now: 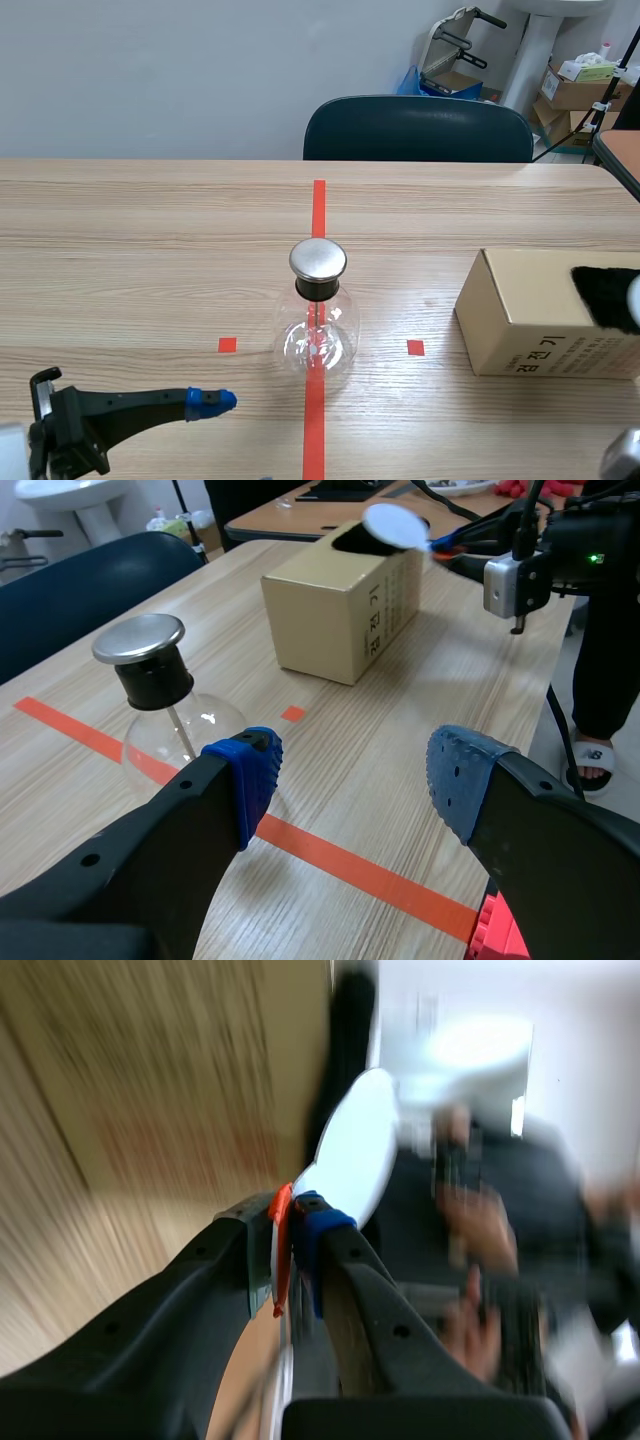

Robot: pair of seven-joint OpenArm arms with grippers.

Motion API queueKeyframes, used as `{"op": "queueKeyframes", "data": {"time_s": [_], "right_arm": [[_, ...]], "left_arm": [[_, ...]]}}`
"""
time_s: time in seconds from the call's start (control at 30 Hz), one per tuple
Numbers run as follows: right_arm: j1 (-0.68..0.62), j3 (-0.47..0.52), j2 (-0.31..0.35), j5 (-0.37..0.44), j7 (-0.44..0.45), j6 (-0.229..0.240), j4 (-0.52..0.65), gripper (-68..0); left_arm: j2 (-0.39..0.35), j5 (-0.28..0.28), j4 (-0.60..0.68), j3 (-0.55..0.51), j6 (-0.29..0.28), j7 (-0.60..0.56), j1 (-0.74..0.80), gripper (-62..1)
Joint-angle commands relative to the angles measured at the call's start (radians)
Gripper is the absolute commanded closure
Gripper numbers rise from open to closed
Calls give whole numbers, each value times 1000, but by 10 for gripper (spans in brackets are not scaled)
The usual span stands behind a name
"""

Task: Do the electroscope experiment

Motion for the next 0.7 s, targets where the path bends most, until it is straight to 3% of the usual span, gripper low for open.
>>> {"op": "queueKeyframes", "data": {"time_s": [0.0,0.03,0.17,0.23,0.3,0.37,0.4,0.53,0.6,0.67], "right_arm": [[-3,10,18,-11,-14,-42,6,-8],[-3,9,19,-22,5,-42,7,-9],[2,5,19,-28,245,-42,15,-8],[2,3,16,-21,201,-42,15,-8],[2,4,14,-22,53,-42,15,-8],[2,4,18,-32,-23,-42,16,-8],[2,3,21,-43,-13,-42,18,-8],[2,-1,19,-55,207,-42,44,-9],[2,-4,11,-51,178,-42,49,-8],[-5,-4,8,-48,60,-42,49,-8]], "left_arm": [[-4,-18,20,2,2,-13,0,-345],[-9,-25,22,2,3,-13,0,-345],[-27,-55,32,2,3,-13,0,-345],[-34,-66,35,2,3,-13,0,-345],[-42,-66,40,2,3,-13,0,-345],[-47,-67,42,2,3,-13,0,-345],[-47,-72,42,2,3,-13,0,-345],[-63,-93,42,14,5,-13,0,-345],[-82,-114,42,35,21,-13,0,-345],[-100,-115,42,60,47,-13,0,-345]]}}
